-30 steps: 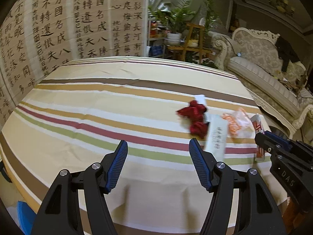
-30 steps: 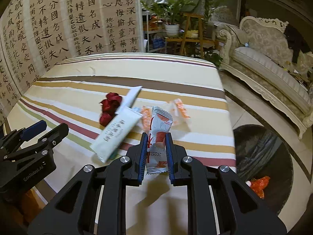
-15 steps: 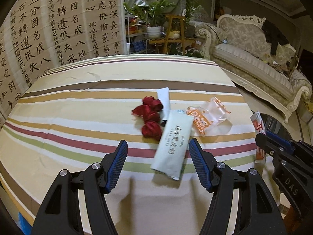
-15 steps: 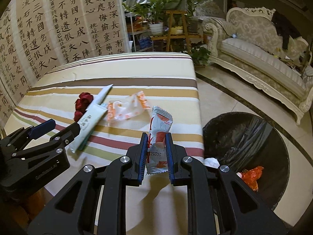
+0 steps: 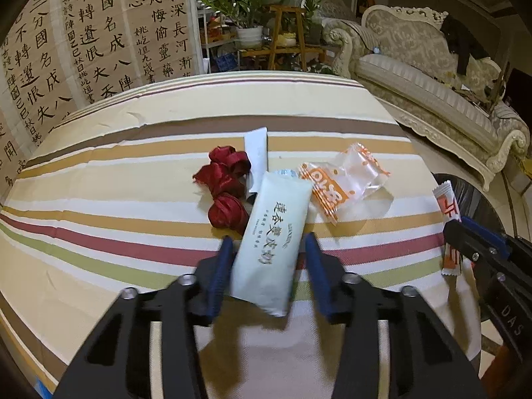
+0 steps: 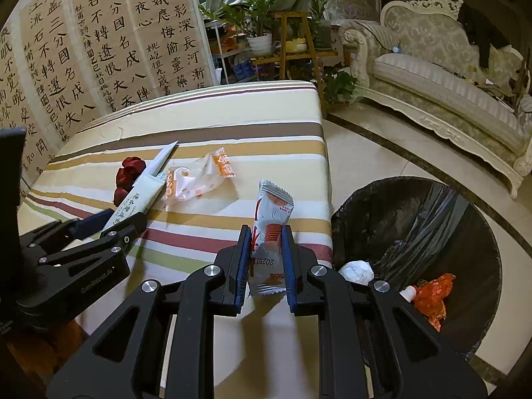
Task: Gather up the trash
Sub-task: 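Grasp the snack wrapper with the right tool while the left tool grasps the white milk-tea packet, then carry the wrapper and packet over the black bin and open both tools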
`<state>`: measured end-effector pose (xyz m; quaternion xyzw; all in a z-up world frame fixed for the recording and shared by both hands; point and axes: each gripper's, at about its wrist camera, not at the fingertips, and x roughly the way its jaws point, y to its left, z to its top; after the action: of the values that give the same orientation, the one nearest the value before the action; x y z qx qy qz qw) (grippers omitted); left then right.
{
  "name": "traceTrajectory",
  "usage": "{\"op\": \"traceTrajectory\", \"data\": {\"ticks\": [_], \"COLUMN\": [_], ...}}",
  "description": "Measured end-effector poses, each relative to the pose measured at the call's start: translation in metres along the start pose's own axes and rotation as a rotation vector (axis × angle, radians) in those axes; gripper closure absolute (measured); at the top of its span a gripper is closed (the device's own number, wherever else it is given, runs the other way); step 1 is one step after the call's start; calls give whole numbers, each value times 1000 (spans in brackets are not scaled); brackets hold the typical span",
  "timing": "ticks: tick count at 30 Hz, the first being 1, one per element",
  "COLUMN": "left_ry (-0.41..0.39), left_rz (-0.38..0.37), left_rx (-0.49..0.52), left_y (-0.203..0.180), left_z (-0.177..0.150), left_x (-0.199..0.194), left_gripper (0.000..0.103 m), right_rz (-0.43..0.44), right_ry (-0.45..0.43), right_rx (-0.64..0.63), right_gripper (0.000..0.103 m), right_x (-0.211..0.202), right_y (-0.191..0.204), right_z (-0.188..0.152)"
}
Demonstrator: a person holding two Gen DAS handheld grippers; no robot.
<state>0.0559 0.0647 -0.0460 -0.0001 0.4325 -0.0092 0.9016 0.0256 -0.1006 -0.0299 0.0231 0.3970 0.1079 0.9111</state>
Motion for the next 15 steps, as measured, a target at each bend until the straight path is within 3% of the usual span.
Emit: {"op": "traceTrajectory", "data": {"ticks": [2,15], "left_ry": [-3,-46], "left_rz": [-4,-12], "left_rx": [-6,-19], "left_y": [2,5], "left_z": [-1,-5], "left_x": [-2,-21], "left_gripper": [69,70], "right_rz": [0,1], "right_ry": [-2,-5], "right_rx": [0,7], "right_gripper": [85,85], "right_x": [0,-2], "right_y": [-1,-3], "right_z": [0,0]}}
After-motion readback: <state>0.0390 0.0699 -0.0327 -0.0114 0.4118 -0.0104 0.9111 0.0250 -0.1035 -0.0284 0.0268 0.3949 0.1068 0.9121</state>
